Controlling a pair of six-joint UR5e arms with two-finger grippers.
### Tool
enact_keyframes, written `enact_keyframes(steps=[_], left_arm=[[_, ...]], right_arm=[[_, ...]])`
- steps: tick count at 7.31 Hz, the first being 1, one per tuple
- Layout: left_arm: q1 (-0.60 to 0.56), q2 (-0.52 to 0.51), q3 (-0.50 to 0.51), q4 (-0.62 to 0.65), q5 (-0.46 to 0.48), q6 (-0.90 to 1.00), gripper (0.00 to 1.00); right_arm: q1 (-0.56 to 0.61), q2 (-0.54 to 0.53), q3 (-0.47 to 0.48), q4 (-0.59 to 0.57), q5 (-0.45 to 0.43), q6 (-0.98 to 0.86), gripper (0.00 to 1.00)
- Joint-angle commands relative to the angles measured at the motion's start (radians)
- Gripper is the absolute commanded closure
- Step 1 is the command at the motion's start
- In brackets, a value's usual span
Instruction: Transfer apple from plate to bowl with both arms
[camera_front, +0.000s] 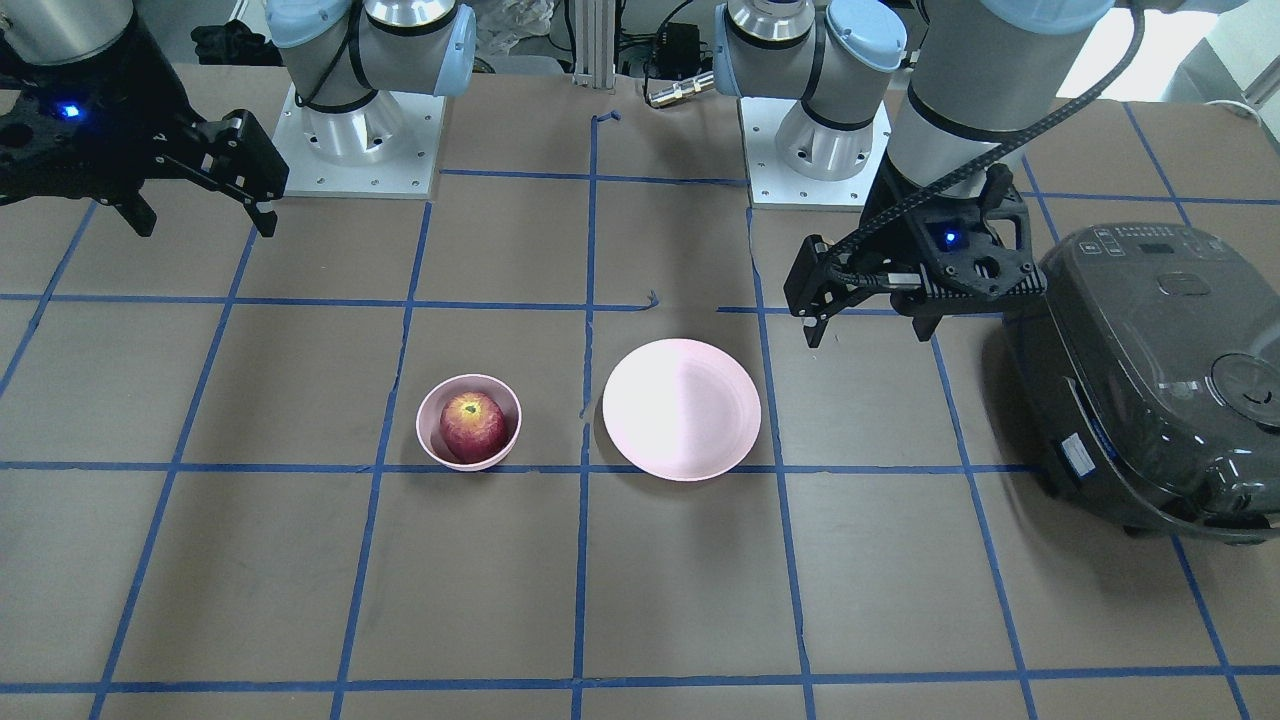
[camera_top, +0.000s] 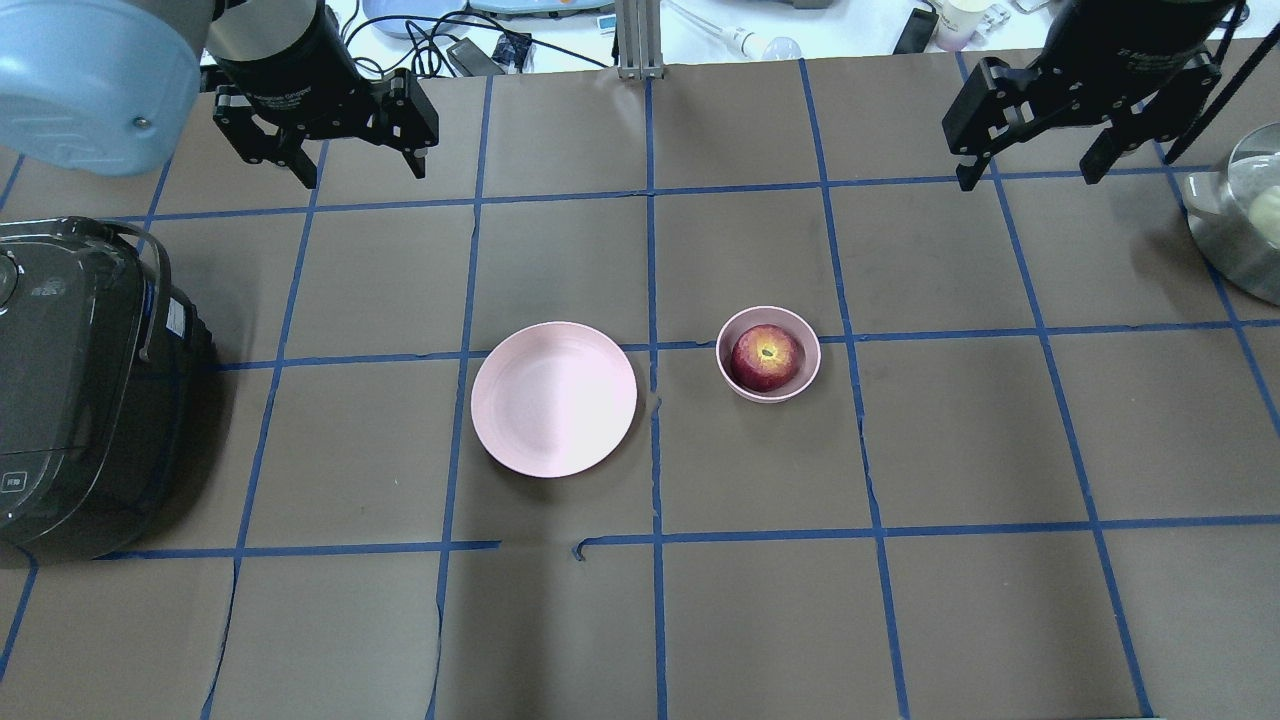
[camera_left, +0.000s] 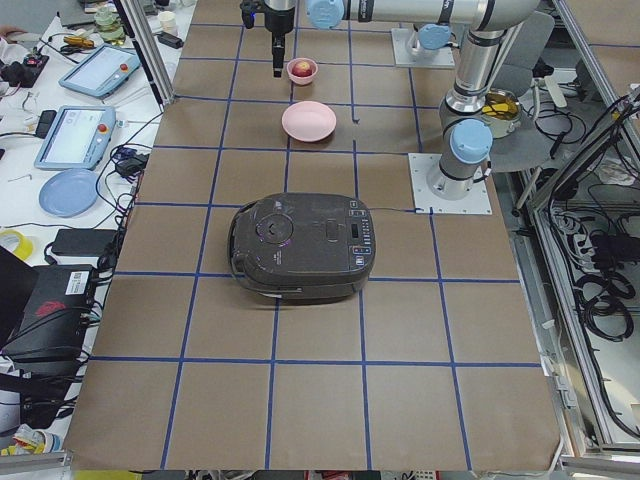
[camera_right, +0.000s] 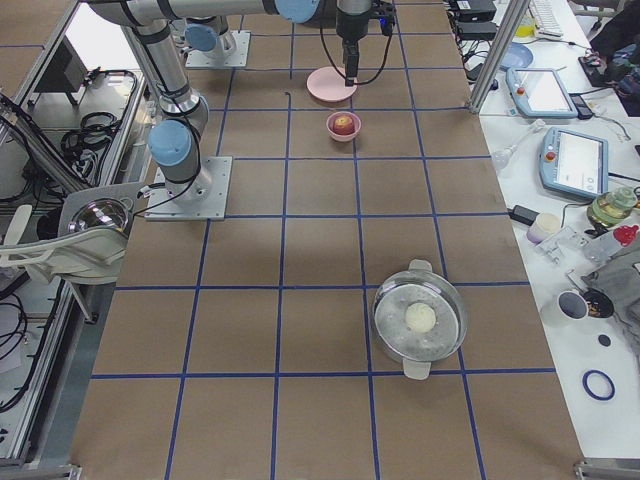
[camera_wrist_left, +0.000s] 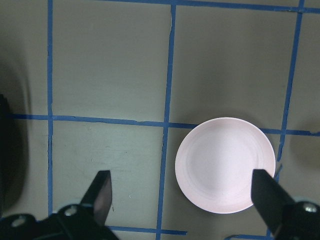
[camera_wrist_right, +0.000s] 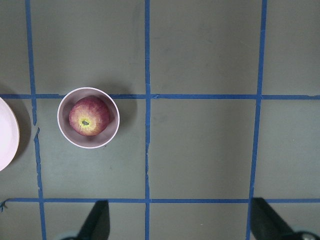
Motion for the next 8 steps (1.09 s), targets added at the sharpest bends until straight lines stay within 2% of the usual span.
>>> enact_keyframes(steps=[1,8], left_arm=[[0.001,-0.004,-0.005,0.025,0.0,0.001,0.0],[0.003,-0.013,-0.011,0.052,-0.001,-0.001,0.0]], right_arm=[[-0.001,0.0,0.0,-0.001,0.0,0.001,0.0],[0.0,0.002,0.0,-0.001,0.0,0.0,0.0]])
